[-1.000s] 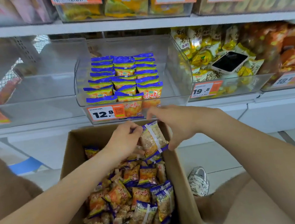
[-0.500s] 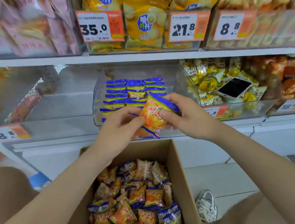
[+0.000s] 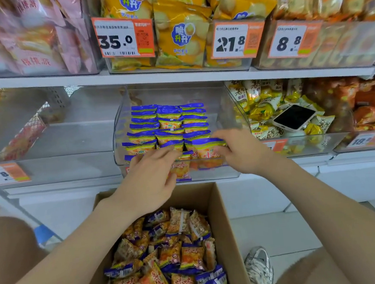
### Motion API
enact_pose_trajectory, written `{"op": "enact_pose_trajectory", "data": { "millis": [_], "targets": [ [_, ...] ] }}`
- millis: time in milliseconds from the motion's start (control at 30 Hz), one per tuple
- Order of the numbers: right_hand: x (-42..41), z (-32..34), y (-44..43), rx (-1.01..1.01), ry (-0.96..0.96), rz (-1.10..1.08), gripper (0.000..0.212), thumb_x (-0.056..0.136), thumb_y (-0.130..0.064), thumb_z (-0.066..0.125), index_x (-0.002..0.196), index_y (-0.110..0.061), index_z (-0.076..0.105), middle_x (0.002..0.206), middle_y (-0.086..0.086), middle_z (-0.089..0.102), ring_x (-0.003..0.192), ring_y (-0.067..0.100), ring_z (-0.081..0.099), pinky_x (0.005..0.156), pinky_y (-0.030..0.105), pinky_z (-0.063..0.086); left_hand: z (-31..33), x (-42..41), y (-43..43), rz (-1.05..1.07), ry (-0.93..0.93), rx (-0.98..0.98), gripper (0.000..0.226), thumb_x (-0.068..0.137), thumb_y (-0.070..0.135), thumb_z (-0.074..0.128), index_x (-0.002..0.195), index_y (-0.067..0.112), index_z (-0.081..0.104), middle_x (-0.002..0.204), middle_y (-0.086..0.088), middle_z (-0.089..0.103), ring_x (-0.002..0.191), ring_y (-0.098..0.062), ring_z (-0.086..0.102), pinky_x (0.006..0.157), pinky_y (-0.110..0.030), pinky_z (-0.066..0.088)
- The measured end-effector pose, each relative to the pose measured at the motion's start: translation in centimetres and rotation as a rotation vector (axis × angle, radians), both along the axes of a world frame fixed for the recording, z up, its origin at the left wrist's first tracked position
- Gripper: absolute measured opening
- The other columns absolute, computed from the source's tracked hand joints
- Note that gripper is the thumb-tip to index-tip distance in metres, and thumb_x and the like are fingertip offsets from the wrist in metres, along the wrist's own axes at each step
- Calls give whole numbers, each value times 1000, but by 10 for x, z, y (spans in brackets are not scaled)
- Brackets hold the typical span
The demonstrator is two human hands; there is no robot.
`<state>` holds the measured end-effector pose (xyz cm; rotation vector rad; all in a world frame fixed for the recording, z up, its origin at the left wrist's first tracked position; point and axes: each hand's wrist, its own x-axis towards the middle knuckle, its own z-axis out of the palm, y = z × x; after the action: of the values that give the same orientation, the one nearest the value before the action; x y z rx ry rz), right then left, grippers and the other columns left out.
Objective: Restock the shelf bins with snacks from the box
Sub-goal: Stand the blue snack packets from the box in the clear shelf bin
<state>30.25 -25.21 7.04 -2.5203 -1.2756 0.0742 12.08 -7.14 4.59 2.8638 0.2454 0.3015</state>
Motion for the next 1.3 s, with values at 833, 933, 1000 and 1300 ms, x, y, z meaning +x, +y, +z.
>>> {"op": "enact_pose_trajectory", "data": {
  "millis": [833,933,1000,1300],
  "targets": [
    [-82,4,2,43,151,241,16,91,-17,62,94,-24,77,72,-14,68,72,3,63,68,10,43,-41,-28,-3,-115,-9,-91,7,92,31,66,92,33,59,78,17,56,73,-2,56,67,-29,55],
    [-89,-23,-5,-386,224,414,21,96,-18,56,92,-17,77,77,-2,72,75,13,66,76,19,52,-91,-30,-17,-200,384,-150,8,93,34,63,101,32,65,91,14,67,82,-7,64,77,-37,59],
    [-87,-48,-5,-562,197,423,23,93,-17,53,76,-11,68,70,7,66,71,27,63,73,47,57,-121,-30,-28,-281,591,-161,23,96,32,63,117,26,68,110,6,69,98,-15,66,88,-37,58],
    [-75,-88,-1,-780,149,377,25,92,-17,53,67,-14,54,65,6,54,61,26,48,57,44,46,-201,-34,-94,-405,759,-295,47,97,50,68,127,14,65,113,-2,65,108,-27,65,80,-31,47]
  ]
}}
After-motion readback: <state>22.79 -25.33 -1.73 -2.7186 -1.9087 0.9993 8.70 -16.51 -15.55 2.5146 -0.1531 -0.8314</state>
